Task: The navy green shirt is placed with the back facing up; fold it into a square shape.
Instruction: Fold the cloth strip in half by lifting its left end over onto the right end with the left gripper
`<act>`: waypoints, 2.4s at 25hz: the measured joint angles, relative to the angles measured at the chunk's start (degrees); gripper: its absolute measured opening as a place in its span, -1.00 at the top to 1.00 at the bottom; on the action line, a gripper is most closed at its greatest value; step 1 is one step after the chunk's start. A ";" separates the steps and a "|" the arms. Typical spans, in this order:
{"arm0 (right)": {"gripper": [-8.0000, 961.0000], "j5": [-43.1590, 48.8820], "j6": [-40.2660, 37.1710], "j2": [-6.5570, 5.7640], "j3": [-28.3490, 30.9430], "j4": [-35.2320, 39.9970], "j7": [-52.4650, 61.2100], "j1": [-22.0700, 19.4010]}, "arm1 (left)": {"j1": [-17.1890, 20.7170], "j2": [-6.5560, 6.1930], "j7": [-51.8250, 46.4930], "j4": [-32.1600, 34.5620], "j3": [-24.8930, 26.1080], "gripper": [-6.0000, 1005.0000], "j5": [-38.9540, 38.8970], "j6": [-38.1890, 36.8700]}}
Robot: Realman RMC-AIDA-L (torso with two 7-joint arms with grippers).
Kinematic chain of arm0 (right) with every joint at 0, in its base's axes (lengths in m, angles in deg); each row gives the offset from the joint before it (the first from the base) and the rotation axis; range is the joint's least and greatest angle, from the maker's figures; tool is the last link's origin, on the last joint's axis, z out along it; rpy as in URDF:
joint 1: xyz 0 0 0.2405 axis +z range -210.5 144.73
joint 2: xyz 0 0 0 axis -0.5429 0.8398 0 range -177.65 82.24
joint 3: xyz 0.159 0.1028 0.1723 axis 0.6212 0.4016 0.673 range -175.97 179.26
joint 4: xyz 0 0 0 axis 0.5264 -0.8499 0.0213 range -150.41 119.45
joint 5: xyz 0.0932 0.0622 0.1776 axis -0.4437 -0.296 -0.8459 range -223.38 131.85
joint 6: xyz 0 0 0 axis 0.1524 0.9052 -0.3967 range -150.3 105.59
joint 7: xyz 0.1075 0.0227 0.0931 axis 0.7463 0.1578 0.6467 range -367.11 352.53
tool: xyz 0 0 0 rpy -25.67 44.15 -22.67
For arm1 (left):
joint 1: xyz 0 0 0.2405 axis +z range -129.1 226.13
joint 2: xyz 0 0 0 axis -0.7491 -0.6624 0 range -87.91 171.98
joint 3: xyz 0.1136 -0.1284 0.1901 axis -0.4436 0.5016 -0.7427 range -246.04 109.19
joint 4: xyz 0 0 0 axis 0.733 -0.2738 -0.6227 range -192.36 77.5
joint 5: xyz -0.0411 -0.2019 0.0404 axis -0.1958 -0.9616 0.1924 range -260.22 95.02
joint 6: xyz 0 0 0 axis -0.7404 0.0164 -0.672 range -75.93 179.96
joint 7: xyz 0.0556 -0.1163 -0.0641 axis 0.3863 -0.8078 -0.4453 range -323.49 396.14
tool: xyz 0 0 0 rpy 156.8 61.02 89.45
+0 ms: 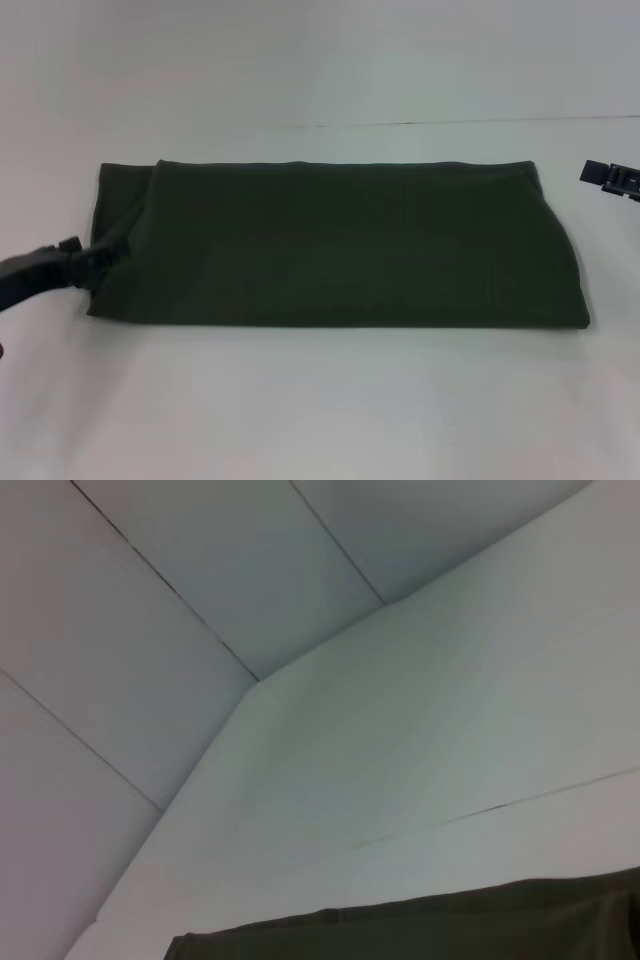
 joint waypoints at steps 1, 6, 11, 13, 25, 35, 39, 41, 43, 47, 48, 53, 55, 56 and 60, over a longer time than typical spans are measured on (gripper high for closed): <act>-0.49 0.01 -0.03 -0.02 0.00 0.00 0.20 -0.06 | -0.07 -0.02 -0.02 0.13 0.00 -0.77 0.97 -0.16; -0.49 0.01 -0.08 -0.08 0.17 -0.01 0.51 -0.42 | -0.27 -0.08 -0.33 0.36 0.00 -0.77 4.23 -2.28; -0.49 0.01 0.01 -0.07 0.23 -0.01 0.53 -0.56 | -0.29 -0.08 -0.42 0.07 0.01 -0.77 5.80 -2.30; -0.49 0.01 0.10 -0.03 0.16 -0.01 0.51 -0.57 | -0.28 -0.08 -0.50 -0.08 0.01 -0.77 6.32 -2.05; -0.48 0.00 1.39 0.30 -0.04 -0.01 0.17 -0.80 | -0.31 -0.01 -0.66 -0.99 -0.62 -0.77 6.62 0.71; -0.49 -0.01 1.48 0.30 0.13 -0.01 0.12 -0.79 | -0.46 0.00 -0.69 -1.45 -1.49 -0.69 6.95 0.93; -0.49 0.00 1.49 0.36 0.32 -0.01 0.05 -0.87 | -0.85 0.00 -0.69 -1.47 -1.50 -0.63 8.01 0.66; -0.49 -0.01 1.50 0.38 0.34 -0.01 0.04 -0.93 | -0.94 -0.01 -0.69 -1.49 -1.49 -0.60 8.09 0.68; -0.49 0.00 1.49 0.43 0.35 -0.01 0.03 -1.01 | -0.96 -0.04 -0.69 -1.37 -1.43 -0.57 8.10 0.86; -0.49 -0.05 1.49 0.46 0.43 -0.01 0.01 -1.36 | -1.00 -0.06 -0.69 -1.22 -1.28 -0.42 8.13 1.14; -0.49 -0.06 1.49 0.47 0.44 -0.01 0.01 -1.42 | -1.03 -0.07 -0.69 -1.21 -1.32 -0.37 8.14 1.30; -0.49 -0.06 1.49 0.47 0.46 -0.01 0.01 -1.74 | -1.14 -0.11 -0.80 -1.18 -1.46 -0.08 8.18 1.71; -0.49 -0.05 1.49 0.39 0.25 -0.01 0.01 -1.86 | -1.18 -0.15 -0.87 -1.17 -1.48 0.07 8.19 1.76; -0.49 -0.03 1.49 0.31 0.09 -0.01 0.03 -1.95 | -1.18 -0.15 -0.88 -1.17 -1.48 0.15 8.19 1.77; -0.49 0.18 1.45 0.20 -0.02 -0.01 0.07 -2.41 | -1.18 -0.17 -1.00 -1.16 -1.49 0.48 8.19 1.81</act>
